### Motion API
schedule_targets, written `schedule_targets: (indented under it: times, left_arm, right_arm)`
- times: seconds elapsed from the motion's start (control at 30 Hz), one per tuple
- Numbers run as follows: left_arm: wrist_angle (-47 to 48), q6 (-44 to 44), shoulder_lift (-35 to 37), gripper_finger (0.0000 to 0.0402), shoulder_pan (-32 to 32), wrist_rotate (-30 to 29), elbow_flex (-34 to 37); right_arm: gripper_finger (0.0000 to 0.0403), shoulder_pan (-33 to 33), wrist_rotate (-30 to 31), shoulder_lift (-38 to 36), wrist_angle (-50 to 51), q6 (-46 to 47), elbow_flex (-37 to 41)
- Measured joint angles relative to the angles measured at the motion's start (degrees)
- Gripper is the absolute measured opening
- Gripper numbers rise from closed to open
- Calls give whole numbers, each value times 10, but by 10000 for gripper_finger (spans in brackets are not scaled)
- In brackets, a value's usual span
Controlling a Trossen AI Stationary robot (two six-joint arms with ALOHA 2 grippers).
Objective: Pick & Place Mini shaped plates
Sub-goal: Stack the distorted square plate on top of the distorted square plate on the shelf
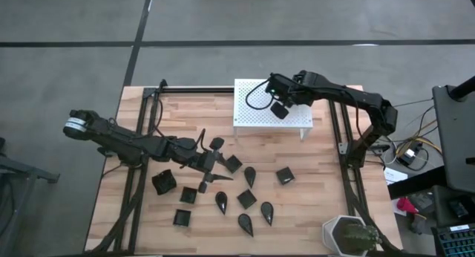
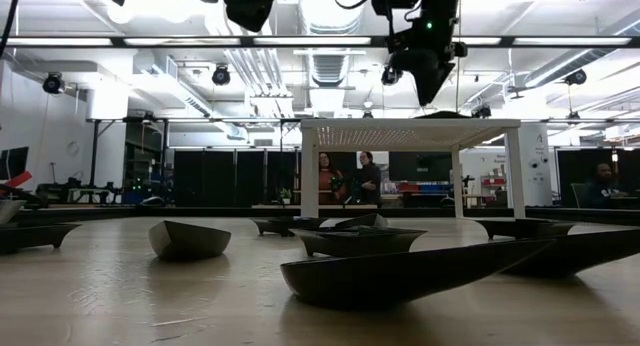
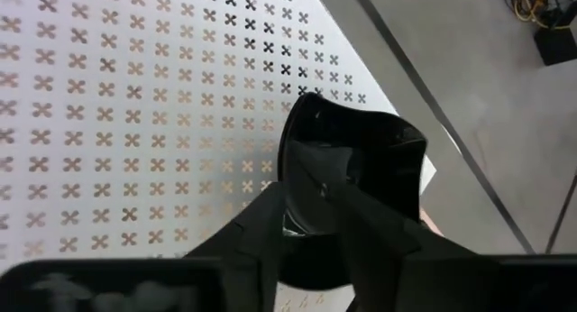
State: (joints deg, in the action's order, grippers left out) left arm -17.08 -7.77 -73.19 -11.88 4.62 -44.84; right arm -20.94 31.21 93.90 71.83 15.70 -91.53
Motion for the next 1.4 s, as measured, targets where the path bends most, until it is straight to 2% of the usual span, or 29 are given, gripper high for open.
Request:
schedule_targets:
  times: [0.2,0.4,0.5,0.63,0.67,0.77,0.9,1.13,1.23,1.4]
  left_arm:
    - [6,17,0,156,0,0,1]
    - [48,61,0,156,1,-2,2]
    - [54,78,0,156,-3,-2,2]
    - [75,96,0,156,-4,-2,2]
    - [84,106,0,154,-7,-2,2]
    - [113,138,1,144,-16,-2,2]
    - [185,192,13,126,-29,-2,2]
    - [372,310,40,117,-47,0,2]
    - [442,378,47,117,-48,-1,2]
    - [550,418,57,117,-48,-2,2]
  right_arm:
    - [132,32,-2,-24,-4,26,0]
    - [125,81,-2,-32,-35,5,2]
    - [106,109,-20,-33,-64,-18,8]
    - [47,135,-106,-43,-129,-26,40]
    - [27,142,-110,-48,-146,-33,55]
    - [13,168,-114,-76,-199,-41,103]
    - [9,213,-119,-124,-293,-42,171]
    - [8,277,-120,-202,-481,-81,286]
    - [8,287,-119,-225,-526,-69,322]
    - [8,299,-120,-242,-576,-59,365]
